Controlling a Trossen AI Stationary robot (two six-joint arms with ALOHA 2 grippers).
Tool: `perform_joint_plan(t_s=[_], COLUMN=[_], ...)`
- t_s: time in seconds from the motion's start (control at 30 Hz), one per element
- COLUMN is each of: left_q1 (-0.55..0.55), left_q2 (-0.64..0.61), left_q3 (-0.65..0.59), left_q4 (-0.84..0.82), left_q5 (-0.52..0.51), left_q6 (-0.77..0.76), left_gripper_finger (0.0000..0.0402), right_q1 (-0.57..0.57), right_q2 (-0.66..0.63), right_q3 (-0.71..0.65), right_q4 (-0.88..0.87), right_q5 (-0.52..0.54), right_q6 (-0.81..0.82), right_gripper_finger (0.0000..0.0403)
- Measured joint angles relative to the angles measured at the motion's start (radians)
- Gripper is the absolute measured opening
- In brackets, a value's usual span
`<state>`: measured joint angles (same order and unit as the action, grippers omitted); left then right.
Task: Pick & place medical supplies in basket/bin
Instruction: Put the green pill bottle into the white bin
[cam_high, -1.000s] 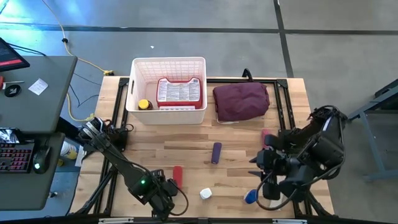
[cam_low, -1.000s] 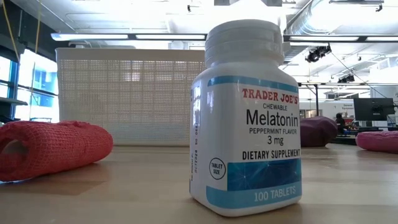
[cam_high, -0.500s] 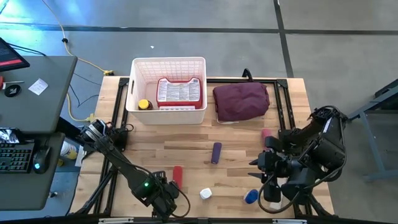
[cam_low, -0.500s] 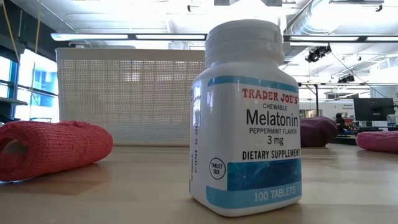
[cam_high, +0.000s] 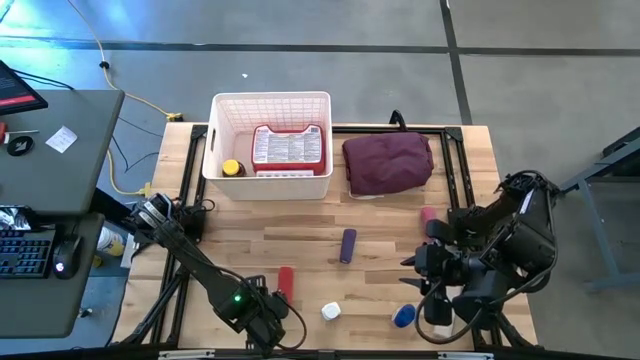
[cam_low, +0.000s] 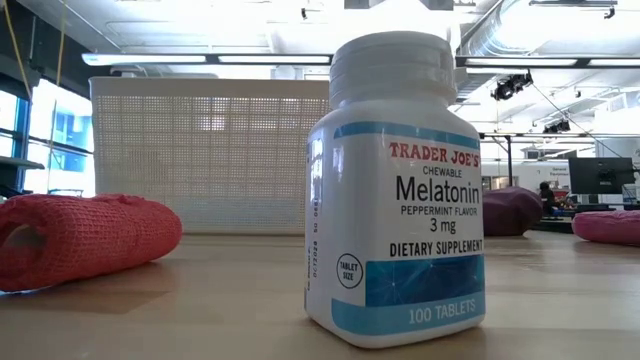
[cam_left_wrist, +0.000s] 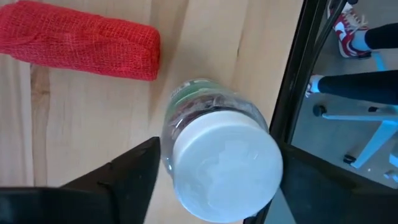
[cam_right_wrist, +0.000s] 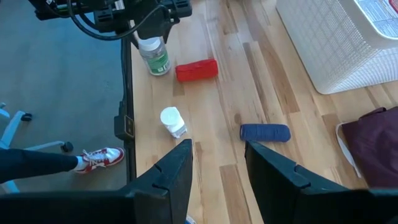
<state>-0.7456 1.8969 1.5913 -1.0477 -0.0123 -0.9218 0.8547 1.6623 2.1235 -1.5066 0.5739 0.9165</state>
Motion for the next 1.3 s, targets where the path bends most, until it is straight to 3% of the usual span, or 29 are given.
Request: perform_joint_plan(t_s=[0.17,0.37,0.53,0.7,0.8,0.9,1.13,1.3], left_q1=[0.0,0.017,0.06,0.12,0.161,0.215,0.355,0.48], left_q2=[-0.003,-0.003,-0.003,-0.003,-0.004,-0.006,-0.005,-0.094], left_q3=[0.002,0.004,0.102,0.301,0.429,0.538,0.762,0.721], left_q4=[-0.002,-0.016,-0.207,-0.401,-0.5,-0.52,-0.524,-0.46], left_q5=[-0.001,0.07,0.12,0.036,-0.076,-0.197,-0.272,-0.329], left_q6=[-0.001,-0.006,-0.019,0.037,0.063,0.106,0.285,0.441], left_gripper_finger=[0.0267,0.0262,0.0262,0.0262,0.0262,0.0262,0.0262,0.0262], right_q1=[0.0,0.0,0.0,0.0,0.0,0.0,-0.003,-0.026], right_q2=[0.0,0.0,0.0,0.0,-0.001,-0.001,-0.001,-0.002], right_q3=[0.0,0.0,0.0,0.0,0.0,0.0,0.0,0.0], right_q4=[-0.007,-0.019,-0.024,-0.035,-0.038,-0.04,-0.059,-0.065], right_q5=[0.0,0.001,0.001,0.025,0.032,0.071,0.129,0.162], right_q6=[0.0,0.0,-0.016,-0.029,-0.05,-0.065,-0.069,-0.068], right_gripper_finger=[0.0139,0.0139,0.0139,0.0139,0.0139,0.0139,0.0139,0.0139])
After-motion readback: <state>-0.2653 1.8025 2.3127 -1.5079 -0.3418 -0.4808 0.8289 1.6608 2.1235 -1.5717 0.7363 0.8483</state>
